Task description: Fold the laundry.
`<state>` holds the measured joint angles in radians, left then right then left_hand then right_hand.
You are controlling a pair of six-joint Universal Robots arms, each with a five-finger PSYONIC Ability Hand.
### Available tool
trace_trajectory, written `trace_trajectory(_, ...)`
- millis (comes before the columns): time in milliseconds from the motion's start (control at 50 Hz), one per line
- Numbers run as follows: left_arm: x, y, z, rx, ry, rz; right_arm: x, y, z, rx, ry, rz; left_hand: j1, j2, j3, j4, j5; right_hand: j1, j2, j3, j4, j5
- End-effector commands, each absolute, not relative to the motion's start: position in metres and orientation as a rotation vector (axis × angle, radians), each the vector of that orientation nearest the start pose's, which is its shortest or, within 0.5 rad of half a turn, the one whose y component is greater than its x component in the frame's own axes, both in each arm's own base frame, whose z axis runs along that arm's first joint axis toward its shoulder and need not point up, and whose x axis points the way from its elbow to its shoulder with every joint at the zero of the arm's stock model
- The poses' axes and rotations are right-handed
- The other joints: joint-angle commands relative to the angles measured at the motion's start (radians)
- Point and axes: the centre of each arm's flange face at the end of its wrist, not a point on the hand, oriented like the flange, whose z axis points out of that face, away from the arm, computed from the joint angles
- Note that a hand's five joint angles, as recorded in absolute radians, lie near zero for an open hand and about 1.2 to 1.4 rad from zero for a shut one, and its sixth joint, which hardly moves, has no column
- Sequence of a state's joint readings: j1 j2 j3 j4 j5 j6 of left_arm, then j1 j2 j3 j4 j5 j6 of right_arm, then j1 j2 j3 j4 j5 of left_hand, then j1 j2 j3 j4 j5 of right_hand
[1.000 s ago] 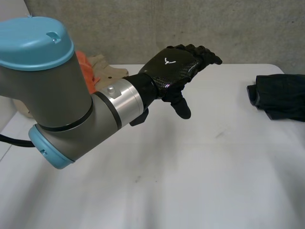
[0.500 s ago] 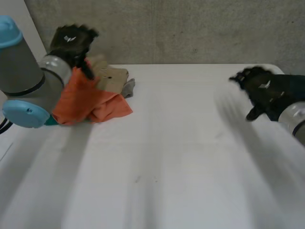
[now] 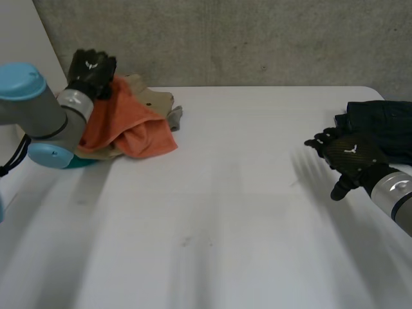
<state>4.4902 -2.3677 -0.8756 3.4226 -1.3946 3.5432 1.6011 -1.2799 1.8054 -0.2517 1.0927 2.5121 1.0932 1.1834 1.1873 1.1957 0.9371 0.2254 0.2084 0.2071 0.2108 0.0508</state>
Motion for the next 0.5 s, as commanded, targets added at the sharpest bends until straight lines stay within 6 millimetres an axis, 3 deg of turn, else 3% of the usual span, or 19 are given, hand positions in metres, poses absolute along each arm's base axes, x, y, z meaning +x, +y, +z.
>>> trace_trajectory(20, -0.305, -0.348, 0.272, 0.914, 2.024, -2.607, 0.177, -0.309, 0.196, -1.104, 2.179, -2.035, 0.303, 0.213, 0.209, 0.201, 0.285, -0.051, -0.034, -0.033, -0.036, -0.051)
trace_trajectory(40, -0.317, -0.324, 0.271, 0.972, 2.096, -2.638, 0.177, -0.31, 0.202, -1.053, 2.171, -2.051, 0.303, 0.213, 0.209, 0.201, 0.285, -0.051, -0.034, -0.033, -0.036, -0.051)
trace_trajectory(120, -0.341, -0.274, 0.26, 1.138, 2.236, -2.651, 0.178, -0.315, 0.217, -0.916, 2.137, -2.068, 0.303, 0.213, 0.209, 0.201, 0.285, -0.051, -0.034, -0.033, -0.036, -0.051)
trace_trajectory(180, -0.353, -0.256, 0.248, 1.222, 2.292, -2.619, 0.178, -0.317, 0.228, -0.831, 2.108, -2.078, 0.303, 0.213, 0.209, 0.201, 0.285, -0.051, -0.034, -0.033, -0.036, -0.051)
trace_trajectory(240, -0.372, -0.239, 0.22, 1.332, 2.367, -2.535, 0.178, -0.316, 0.23, -0.792, 2.103, -2.062, 0.303, 0.213, 0.209, 0.201, 0.285, -0.051, -0.034, -0.033, -0.036, -0.051)
trace_trajectory(260, -0.38, -0.238, 0.206, 1.361, 2.393, -2.495, 0.18, -0.315, 0.23, -0.786, 2.102, -2.049, 0.303, 0.213, 0.209, 0.201, 0.285, -0.051, -0.034, -0.033, -0.036, -0.051)
trace_trajectory(380, -0.397, -0.253, 0.167, 1.333, 2.482, -2.349, 0.199, -0.304, 0.221, -0.833, 2.09, -1.963, 0.303, 0.213, 0.209, 0.201, 0.285, -0.051, -0.034, -0.033, -0.036, -0.051)
trace_trajectory(400, -0.396, -0.255, 0.164, 1.324, 2.499, -2.321, 0.201, -0.303, 0.218, -0.839, 2.094, -1.945, 0.016, -0.074, -0.078, -0.087, -0.003, -0.051, -0.034, -0.033, -0.036, -0.051)
trace_trajectory(420, -0.393, -0.256, 0.164, 1.311, 2.52, -2.292, 0.207, -0.301, 0.21, -0.854, 2.106, -1.9, -0.519, -0.609, -0.613, -0.622, -0.538, -0.051, -0.034, -0.033, -0.036, -0.051)
trace_trajectory(480, -0.387, -0.259, 0.18, 1.276, 2.503, -2.32, 0.216, -0.296, 0.202, -0.878, 2.117, -1.836, -0.662, -0.752, -0.756, -0.765, -0.681, -0.051, -0.034, -0.033, -0.036, -0.051)
trace_trajectory(500, -0.381, -0.263, 0.196, 1.226, 2.467, -2.364, 0.219, -0.294, 0.199, -0.889, 2.128, -1.802, -0.732, -0.822, -0.826, -0.835, -0.751, -0.051, -0.034, -0.033, -0.036, -0.051)
